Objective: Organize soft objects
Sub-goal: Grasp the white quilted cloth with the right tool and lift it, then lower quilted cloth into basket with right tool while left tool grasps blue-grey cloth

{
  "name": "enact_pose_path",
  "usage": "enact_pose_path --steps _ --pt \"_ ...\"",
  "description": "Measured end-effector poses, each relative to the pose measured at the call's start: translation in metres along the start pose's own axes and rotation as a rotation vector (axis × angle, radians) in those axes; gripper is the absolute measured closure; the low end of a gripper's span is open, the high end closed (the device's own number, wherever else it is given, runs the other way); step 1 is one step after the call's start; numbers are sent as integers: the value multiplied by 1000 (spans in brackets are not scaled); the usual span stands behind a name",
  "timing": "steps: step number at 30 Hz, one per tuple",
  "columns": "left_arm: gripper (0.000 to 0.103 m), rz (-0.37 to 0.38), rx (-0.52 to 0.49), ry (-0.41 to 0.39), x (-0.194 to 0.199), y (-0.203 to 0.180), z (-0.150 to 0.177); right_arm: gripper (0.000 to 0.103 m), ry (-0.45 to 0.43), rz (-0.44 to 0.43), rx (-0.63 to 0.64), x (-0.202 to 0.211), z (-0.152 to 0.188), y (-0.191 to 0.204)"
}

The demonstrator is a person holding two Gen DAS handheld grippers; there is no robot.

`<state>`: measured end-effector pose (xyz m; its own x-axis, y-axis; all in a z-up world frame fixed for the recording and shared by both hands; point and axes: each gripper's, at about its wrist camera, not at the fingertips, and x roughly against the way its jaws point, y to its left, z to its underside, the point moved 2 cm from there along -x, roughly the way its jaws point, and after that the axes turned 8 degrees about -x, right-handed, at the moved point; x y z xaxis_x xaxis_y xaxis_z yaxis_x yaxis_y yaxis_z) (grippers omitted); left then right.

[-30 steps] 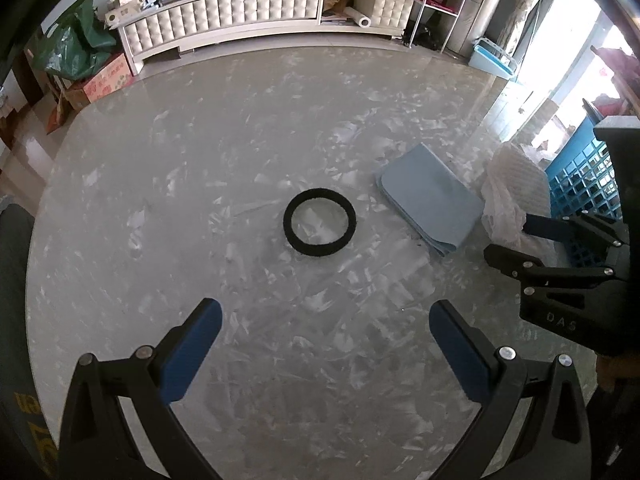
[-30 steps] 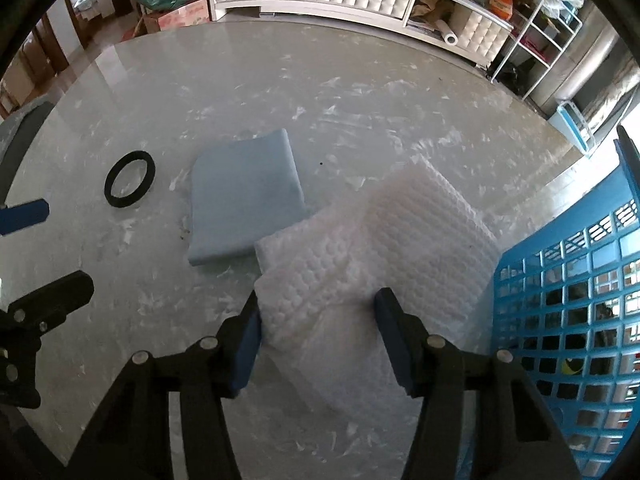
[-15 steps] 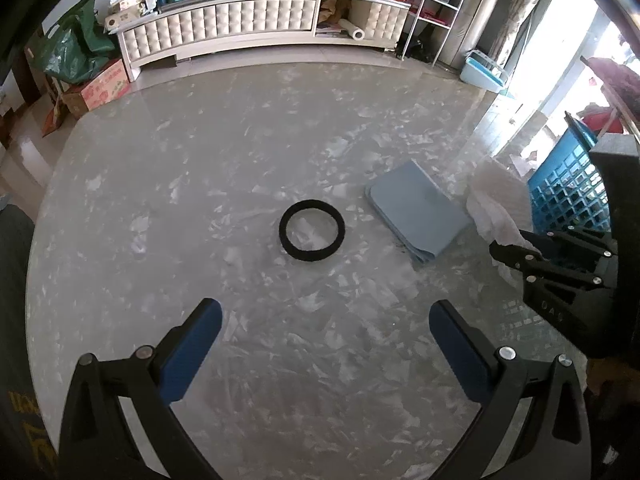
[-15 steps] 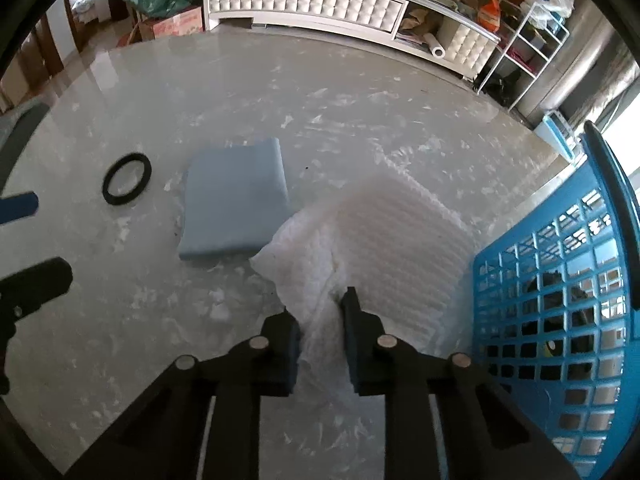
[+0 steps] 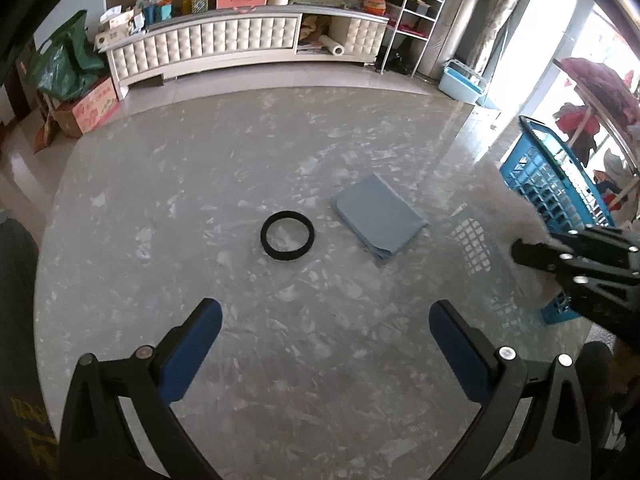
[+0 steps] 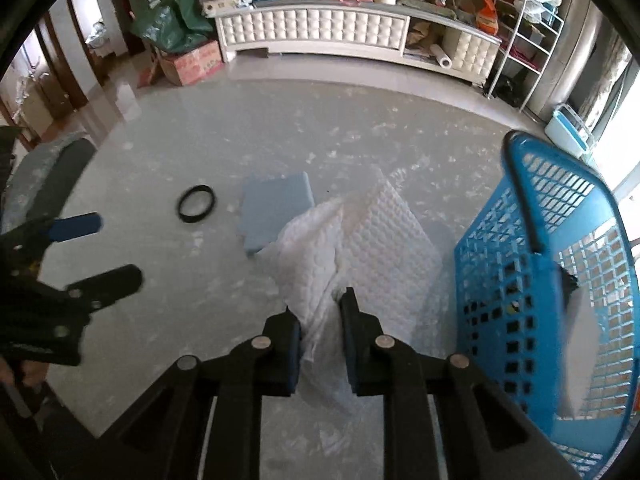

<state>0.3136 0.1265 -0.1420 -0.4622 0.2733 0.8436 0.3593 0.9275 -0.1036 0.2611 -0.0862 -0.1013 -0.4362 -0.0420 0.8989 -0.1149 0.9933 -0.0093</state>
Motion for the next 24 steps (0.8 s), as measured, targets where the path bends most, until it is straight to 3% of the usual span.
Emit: enact_pose_path --steps 5,12,18,24 --pt "0 23 -3 -21 14 -8 -1 87 -50 -58 -3 45 4 -7" --pt "0 4 -112 12 15 -31 -9 87 -141 -125 -46 108 -2 -41" --pt "0 15 -198 20 4 -55 -24 87 -216 -54 -86 142 -1 -88" --pt "0 29 -252 21 -15 -69 -43 86 -226 13 -109 140 6 -119"
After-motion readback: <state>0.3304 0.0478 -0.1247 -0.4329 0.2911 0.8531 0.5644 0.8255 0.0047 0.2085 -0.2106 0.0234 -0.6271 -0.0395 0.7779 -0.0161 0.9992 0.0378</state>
